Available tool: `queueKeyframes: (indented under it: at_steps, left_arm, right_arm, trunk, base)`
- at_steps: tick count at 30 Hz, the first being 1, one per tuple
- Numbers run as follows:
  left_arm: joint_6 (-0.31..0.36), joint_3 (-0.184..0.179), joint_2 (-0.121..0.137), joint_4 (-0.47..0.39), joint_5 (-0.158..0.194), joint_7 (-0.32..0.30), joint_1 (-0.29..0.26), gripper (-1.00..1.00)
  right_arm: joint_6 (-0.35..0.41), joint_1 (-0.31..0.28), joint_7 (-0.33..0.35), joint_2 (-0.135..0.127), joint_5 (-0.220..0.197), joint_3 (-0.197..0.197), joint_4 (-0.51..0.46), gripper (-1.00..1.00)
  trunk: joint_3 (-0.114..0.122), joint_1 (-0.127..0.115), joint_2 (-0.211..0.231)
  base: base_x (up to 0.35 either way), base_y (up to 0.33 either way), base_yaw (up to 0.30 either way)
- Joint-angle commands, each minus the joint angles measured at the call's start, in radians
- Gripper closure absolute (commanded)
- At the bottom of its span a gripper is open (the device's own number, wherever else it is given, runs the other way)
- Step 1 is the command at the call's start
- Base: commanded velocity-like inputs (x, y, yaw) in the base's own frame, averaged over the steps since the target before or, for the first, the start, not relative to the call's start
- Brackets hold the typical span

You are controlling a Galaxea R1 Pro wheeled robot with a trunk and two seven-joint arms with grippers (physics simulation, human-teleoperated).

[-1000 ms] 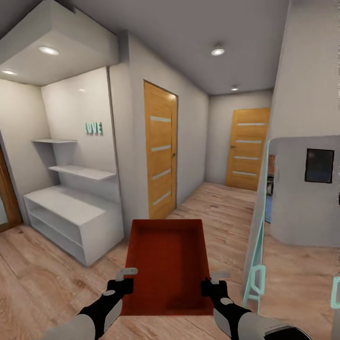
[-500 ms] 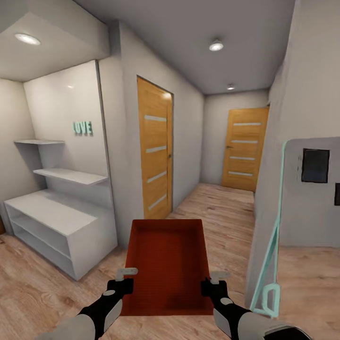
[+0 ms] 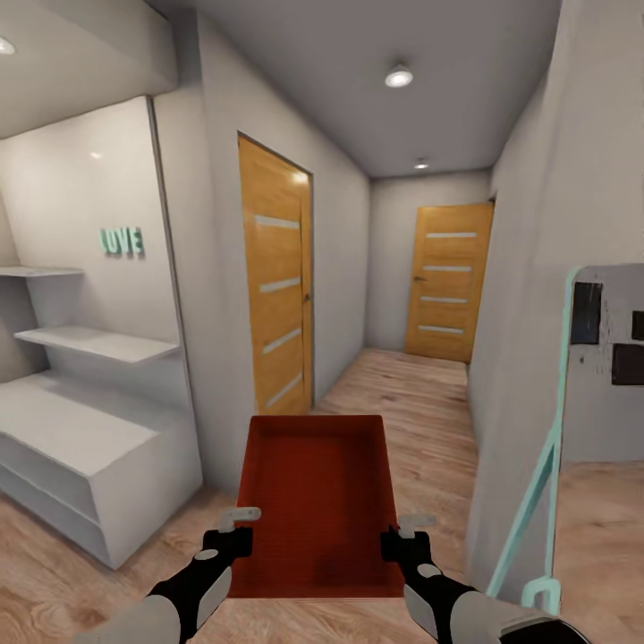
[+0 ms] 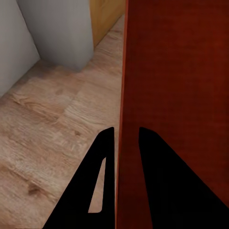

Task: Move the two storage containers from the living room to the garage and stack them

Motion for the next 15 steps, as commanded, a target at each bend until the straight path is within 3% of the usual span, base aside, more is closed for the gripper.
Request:
queueKeyframes:
  at_steps: [1, 15]
  left_arm:
    - [-0.002, 0.043, 0.097, 0.002, 0.045, 0.012, -0.001, 1.00]
    - [-0.002, 0.043, 0.097, 0.002, 0.045, 0.011, -0.001, 1.00]
  right_arm:
    - [-0.007, -0.002, 0.000, -0.001, -0.009, -0.027, -0.001, 1.00]
    - [-0.007, -0.002, 0.000, -0.002, -0.009, -0.027, -0.002, 1.00]
  trunk:
    - [-0.001, 0.001, -0.001]
    - [-0.001, 0.001, -0.001]
  base:
    - [0.323, 0.124, -0.230]
    - [0.323, 0.137, -0.235]
